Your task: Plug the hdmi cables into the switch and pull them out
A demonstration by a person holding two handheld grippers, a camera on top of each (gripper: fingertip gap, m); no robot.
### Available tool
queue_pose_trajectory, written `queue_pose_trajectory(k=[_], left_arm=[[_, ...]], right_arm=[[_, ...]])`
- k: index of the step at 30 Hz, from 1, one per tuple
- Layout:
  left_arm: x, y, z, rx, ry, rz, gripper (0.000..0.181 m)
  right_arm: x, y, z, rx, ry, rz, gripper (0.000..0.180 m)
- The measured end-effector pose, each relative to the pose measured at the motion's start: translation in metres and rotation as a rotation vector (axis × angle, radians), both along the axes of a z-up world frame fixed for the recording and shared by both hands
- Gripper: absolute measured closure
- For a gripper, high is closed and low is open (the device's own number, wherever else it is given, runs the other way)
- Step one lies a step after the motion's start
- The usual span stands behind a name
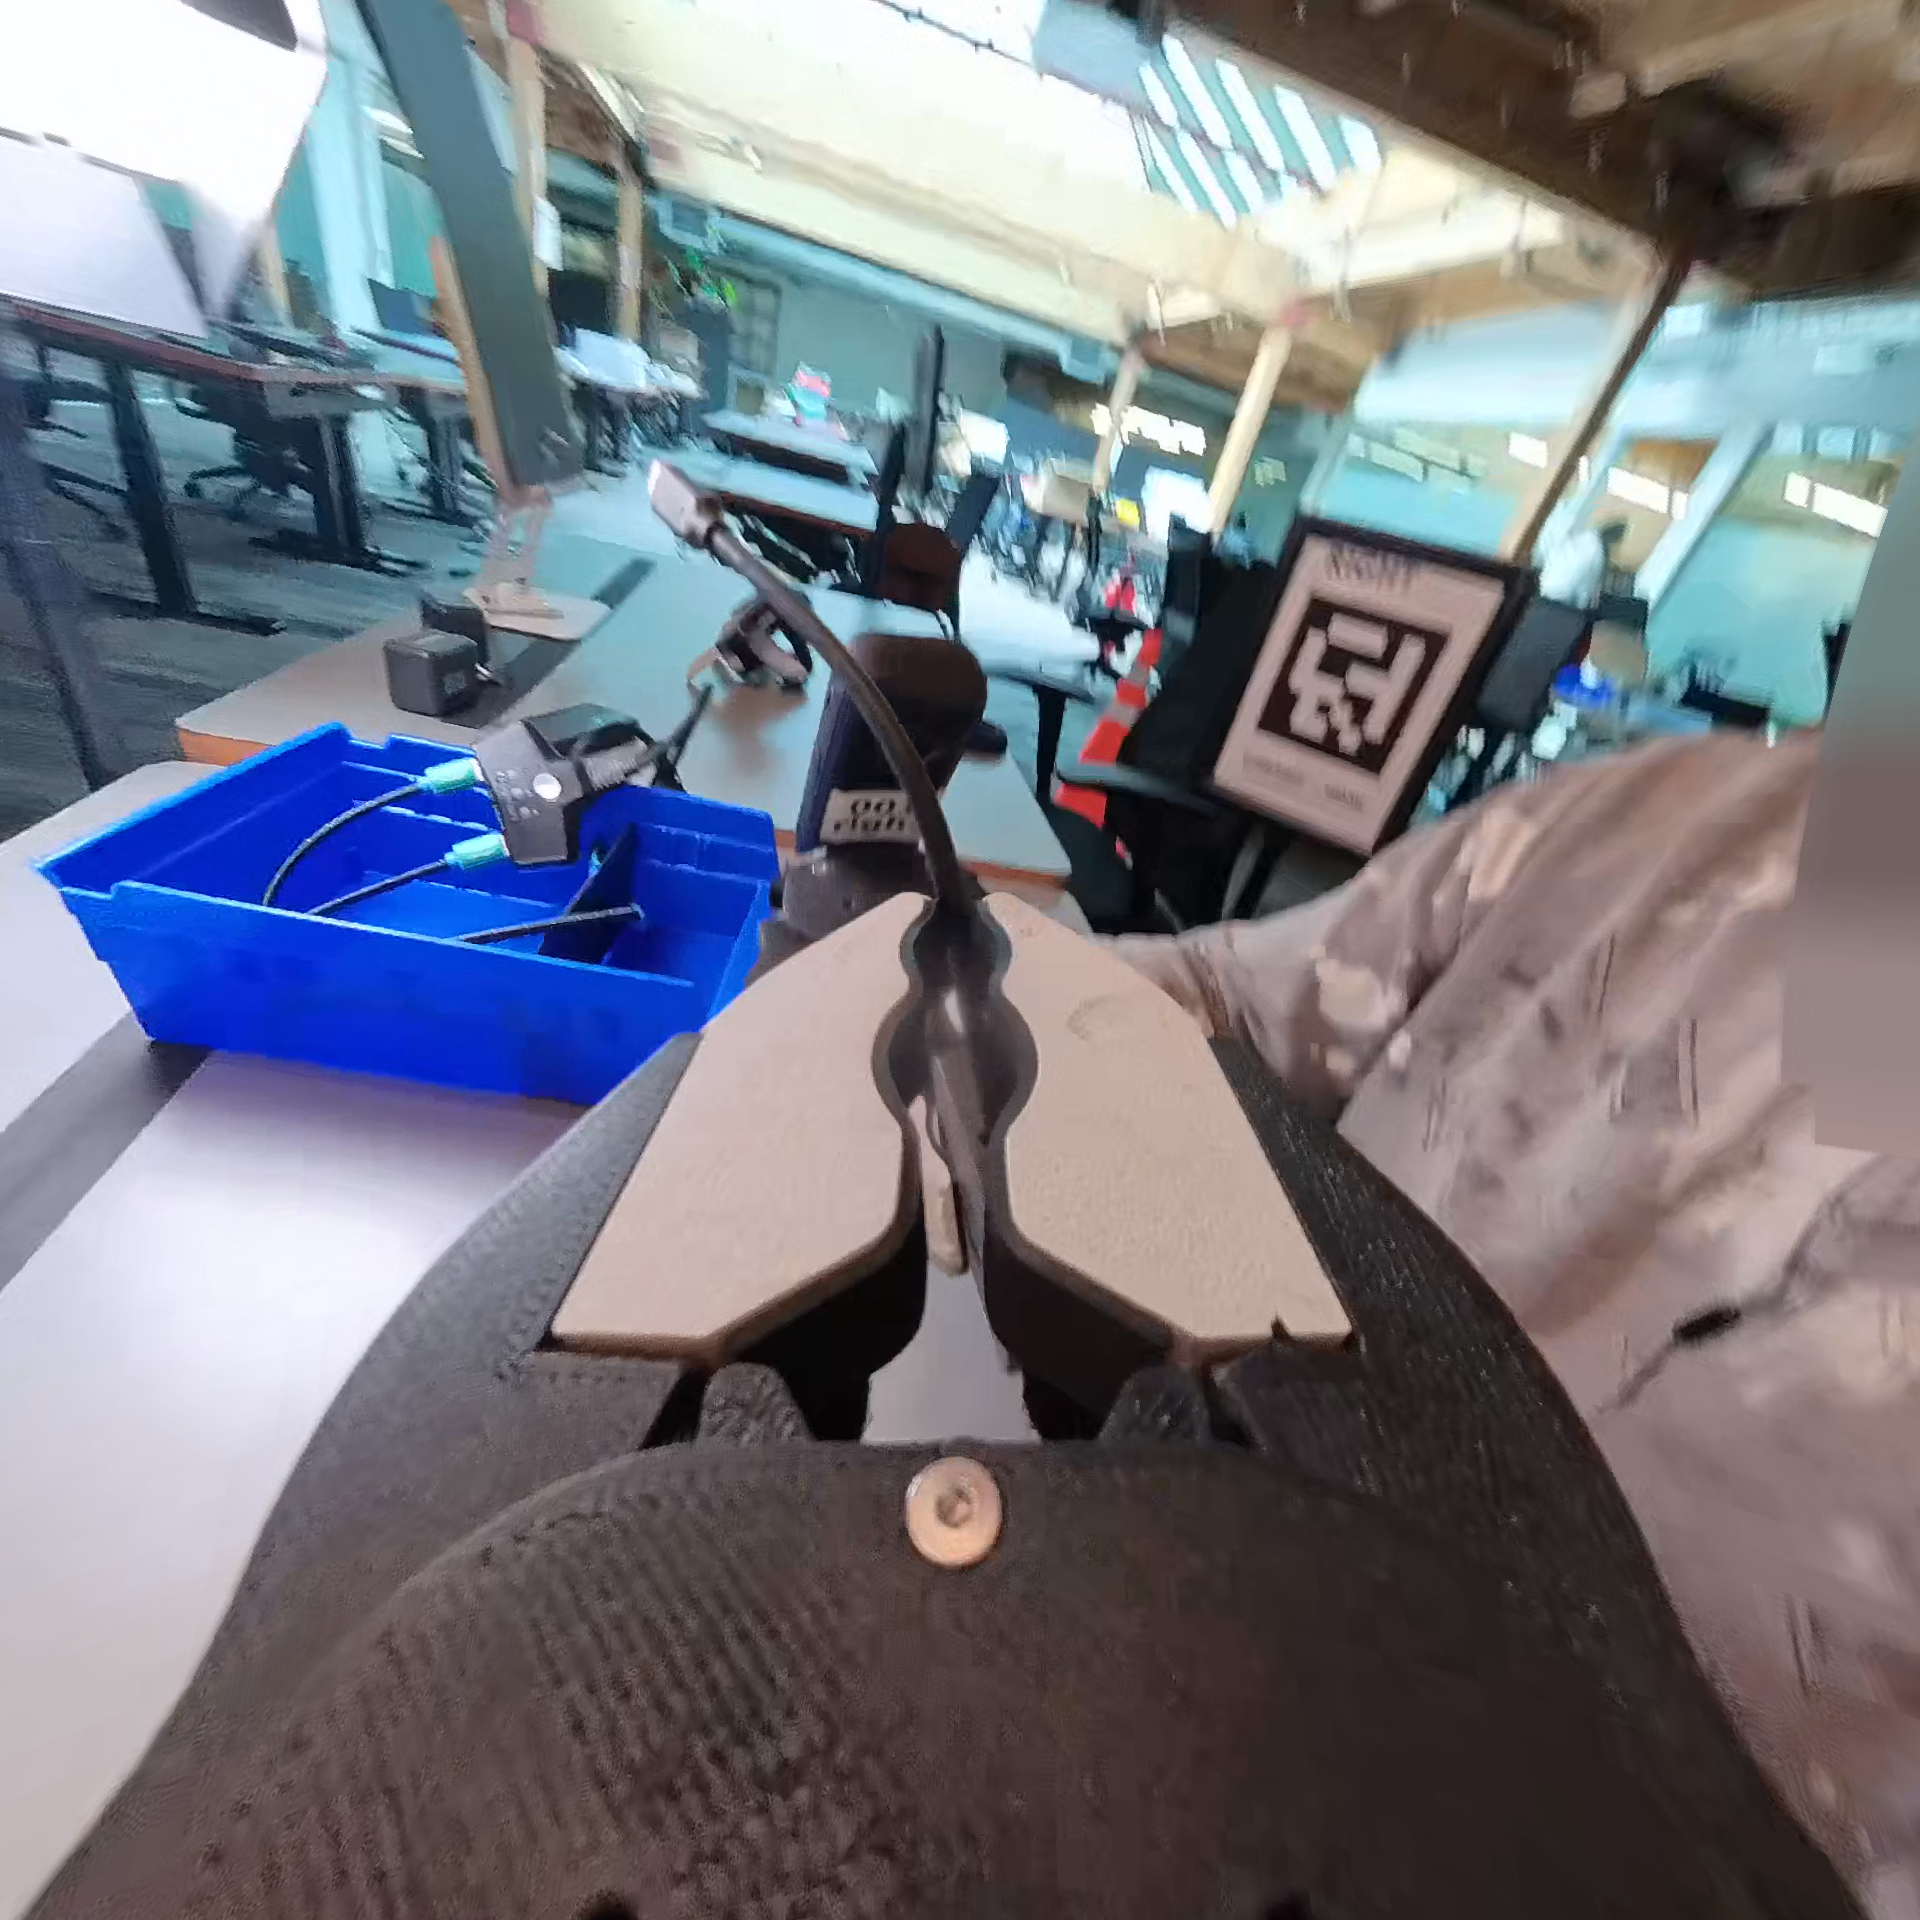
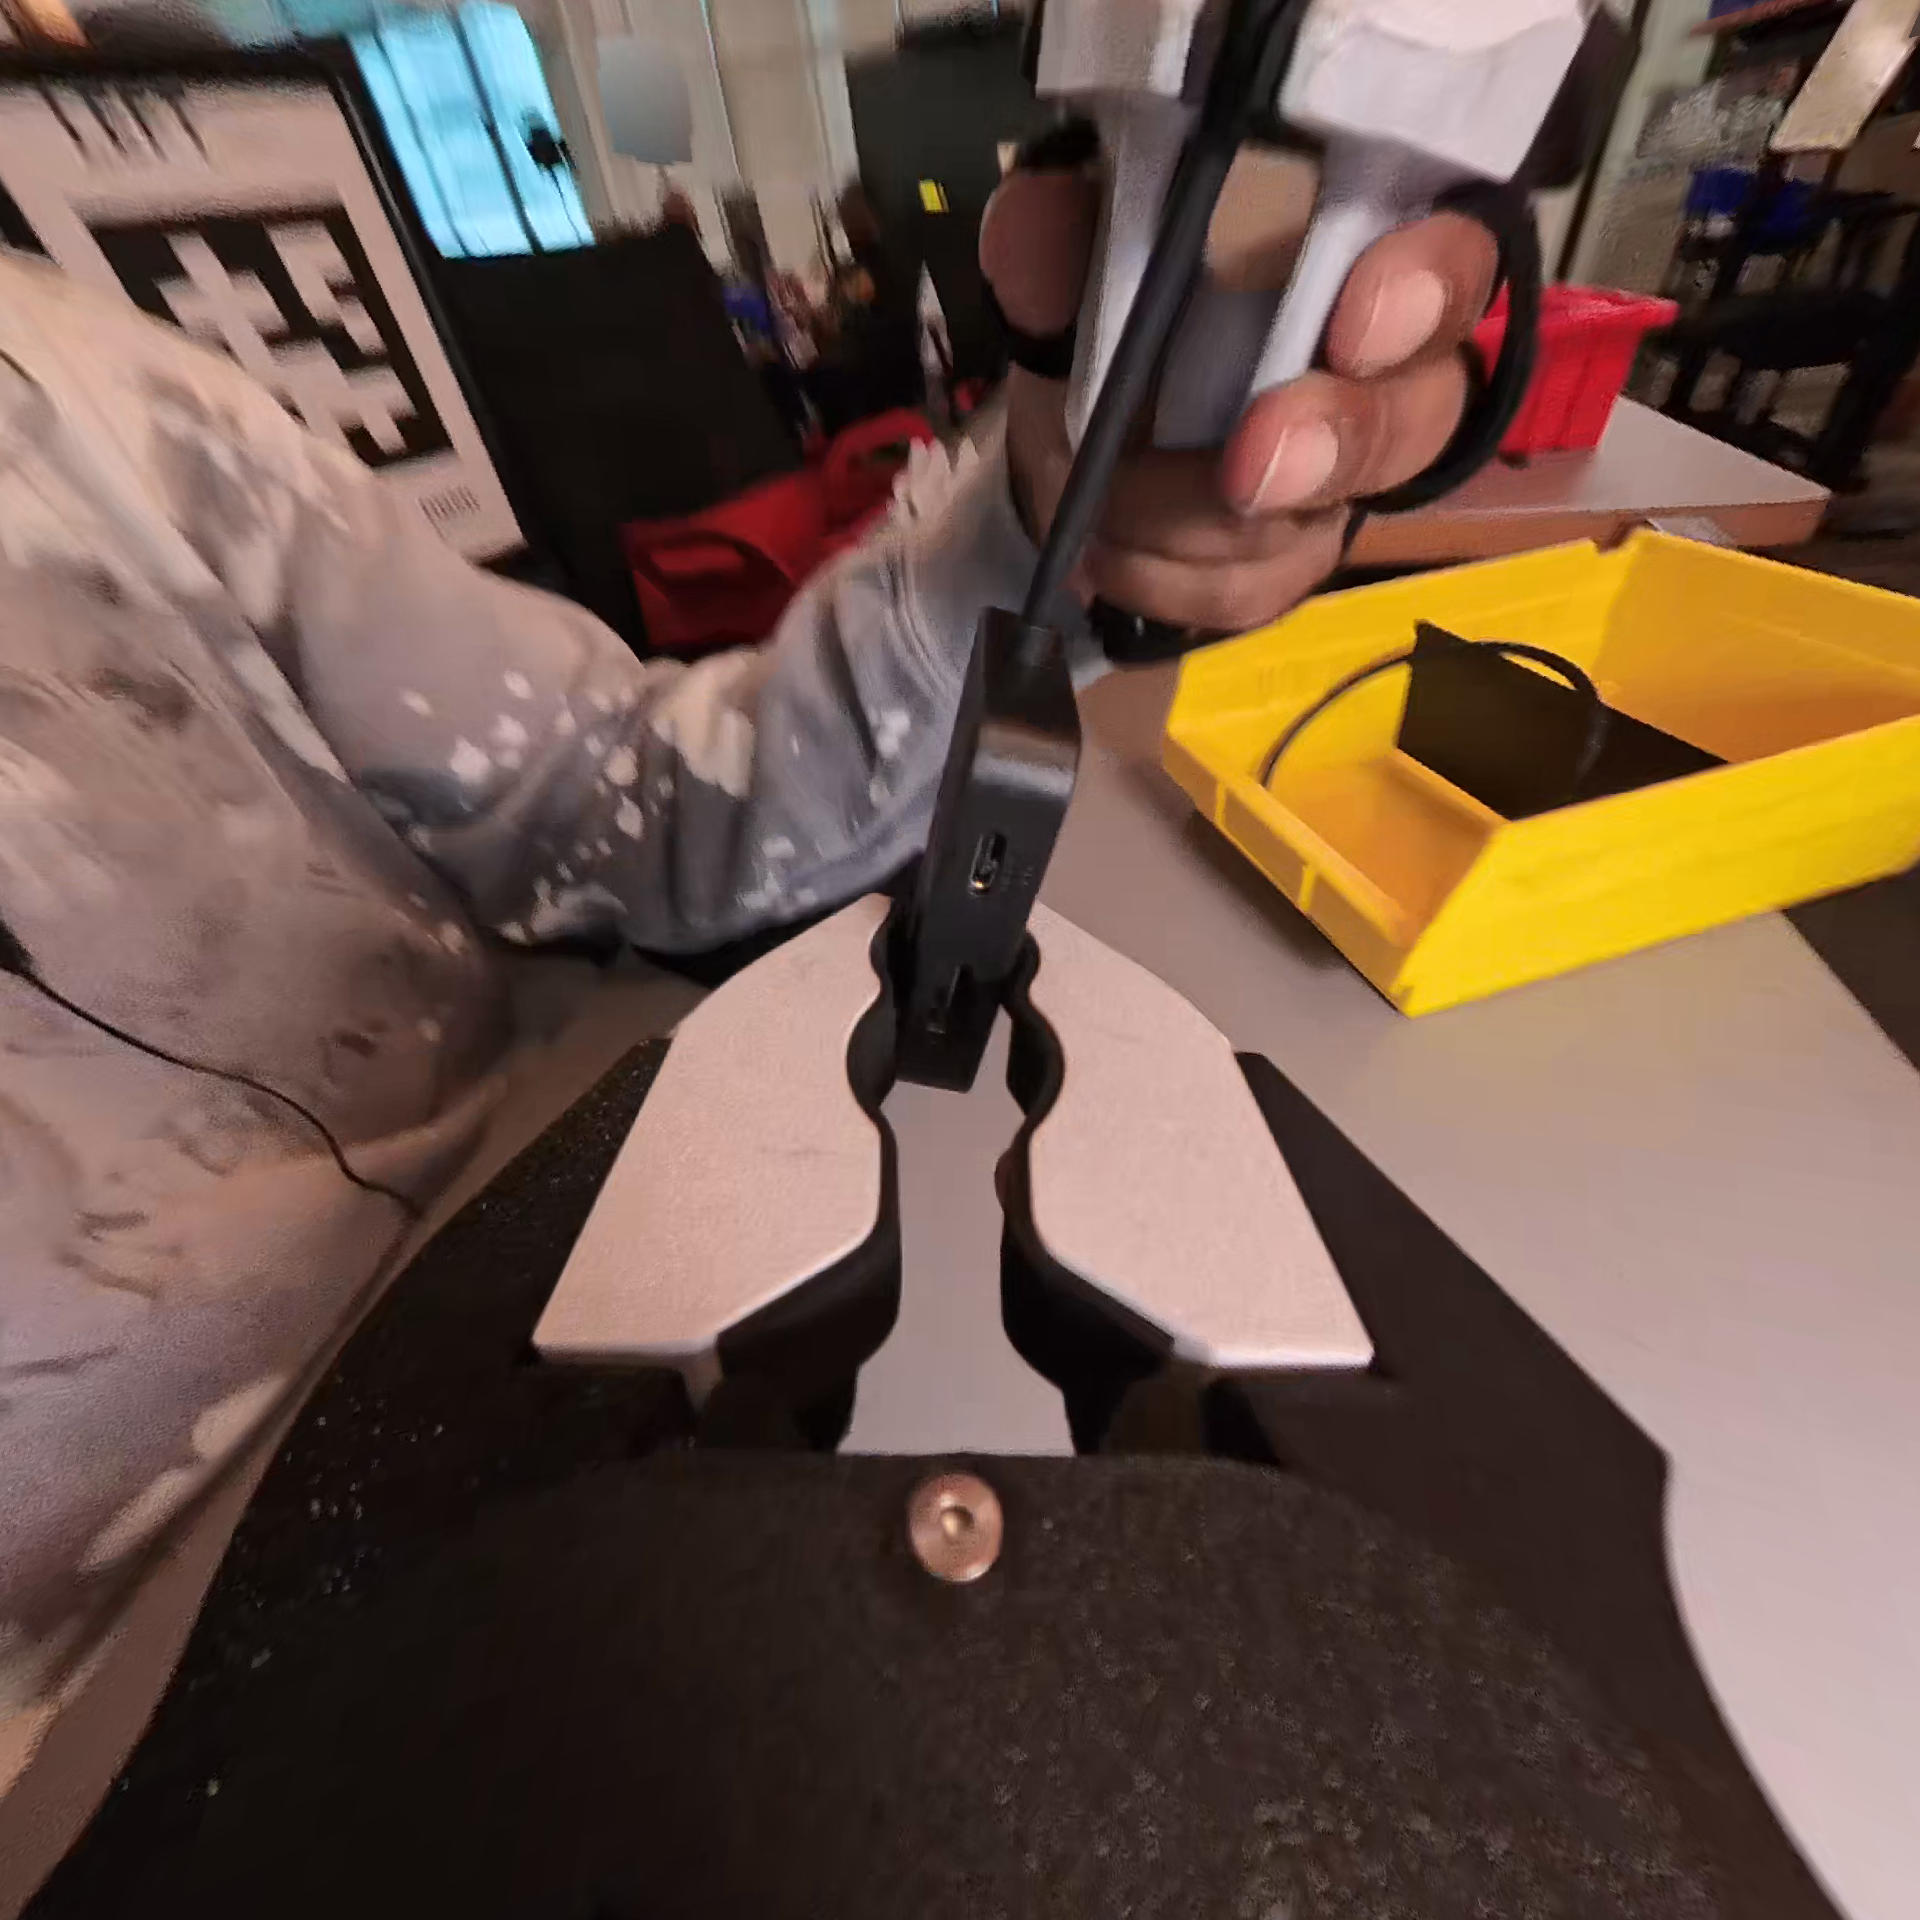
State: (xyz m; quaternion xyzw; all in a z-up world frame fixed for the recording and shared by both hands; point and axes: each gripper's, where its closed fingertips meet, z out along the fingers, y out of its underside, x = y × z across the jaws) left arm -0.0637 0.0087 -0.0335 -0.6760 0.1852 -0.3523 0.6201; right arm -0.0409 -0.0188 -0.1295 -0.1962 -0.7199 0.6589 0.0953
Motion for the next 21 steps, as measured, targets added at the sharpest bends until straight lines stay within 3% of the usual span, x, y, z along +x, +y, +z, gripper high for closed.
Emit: queue_pose_trajectory(k=[4, 7, 15, 18, 21], left_arm=[[-0.016, 0.009, 0.014, 0.078, -0.152, 0.078, 0.165], [-0.014, 0.003, 0.015, 0.107, -0.110, 0.071, 0.155], [0.023, 0.002, -0.004, 0.076, 0.208, 0.076, 0.153], [0.028, 0.008, -0.010, 0.090, 0.322, 0.126, 0.152], [0.017, 0.019, -0.023, -0.016, 0.335, 0.210, 0.150]], right_arm=[[0.013, 0.008, 0.035, -0.369, 0.023, 0.152, 0.167], [0.025, 0.021, 0.054, -0.527, 0.023, 0.242, 0.167], [0.036, 0.045, 0.072, -0.598, 0.052, 0.240, 0.167], [0.021, 0.051, 0.067, -0.552, -0.015, 0.135, 0.167], [0.005, 0.054, 0.053, -0.416, -0.057, -0.009, 0.167]])
